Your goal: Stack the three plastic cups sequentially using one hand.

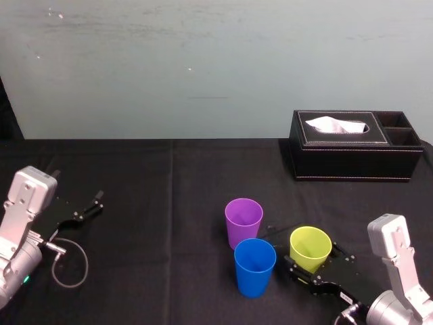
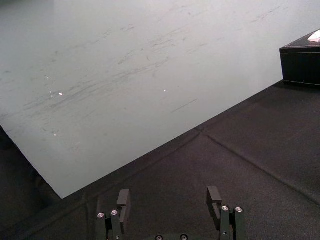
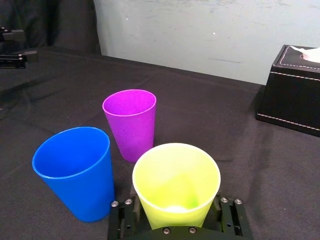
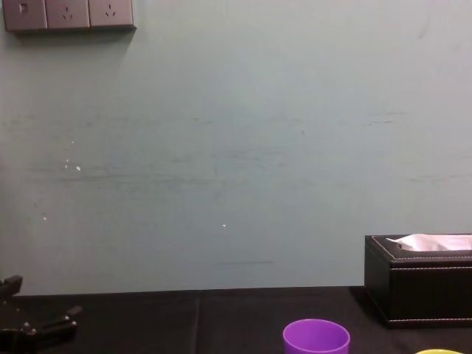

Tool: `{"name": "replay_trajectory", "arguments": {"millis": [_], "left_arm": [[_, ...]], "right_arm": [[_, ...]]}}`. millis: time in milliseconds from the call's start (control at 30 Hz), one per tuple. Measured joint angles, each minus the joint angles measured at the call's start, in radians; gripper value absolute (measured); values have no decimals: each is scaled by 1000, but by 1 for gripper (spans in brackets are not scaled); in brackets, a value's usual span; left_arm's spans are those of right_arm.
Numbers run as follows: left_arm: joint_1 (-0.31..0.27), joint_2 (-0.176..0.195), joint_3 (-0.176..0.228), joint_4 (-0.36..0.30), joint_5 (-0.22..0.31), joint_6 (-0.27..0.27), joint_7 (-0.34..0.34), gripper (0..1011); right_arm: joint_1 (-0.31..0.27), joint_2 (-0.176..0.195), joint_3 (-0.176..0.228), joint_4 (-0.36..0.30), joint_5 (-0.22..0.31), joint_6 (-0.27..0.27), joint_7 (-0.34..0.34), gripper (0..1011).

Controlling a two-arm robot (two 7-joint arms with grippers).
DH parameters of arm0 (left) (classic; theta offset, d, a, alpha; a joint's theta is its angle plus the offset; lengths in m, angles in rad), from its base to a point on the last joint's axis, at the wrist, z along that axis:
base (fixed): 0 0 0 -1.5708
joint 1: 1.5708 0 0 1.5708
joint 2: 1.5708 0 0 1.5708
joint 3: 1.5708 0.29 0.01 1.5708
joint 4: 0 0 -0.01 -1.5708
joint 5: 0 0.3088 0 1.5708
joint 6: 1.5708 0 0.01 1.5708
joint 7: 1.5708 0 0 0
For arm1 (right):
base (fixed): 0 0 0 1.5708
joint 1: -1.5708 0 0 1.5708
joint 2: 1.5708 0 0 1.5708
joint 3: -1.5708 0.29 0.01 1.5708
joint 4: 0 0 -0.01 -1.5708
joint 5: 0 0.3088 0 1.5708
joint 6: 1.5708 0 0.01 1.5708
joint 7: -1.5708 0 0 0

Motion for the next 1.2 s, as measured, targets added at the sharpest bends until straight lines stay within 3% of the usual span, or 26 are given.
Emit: {"name": "replay_trajectory", "arguments": {"millis": [167,767,1200], "left_arm": [[0,0,0,0,0,0,0,1000],[0,0,0,0,0,0,0,1001],[0,0,0,0,0,0,0,1000]], "right_arm": [[0,0,0,-1,1,0,0,741],[4,5,7,-17,-11,7,10,726],[97,23,16,-89,11,116,63,724]]}}
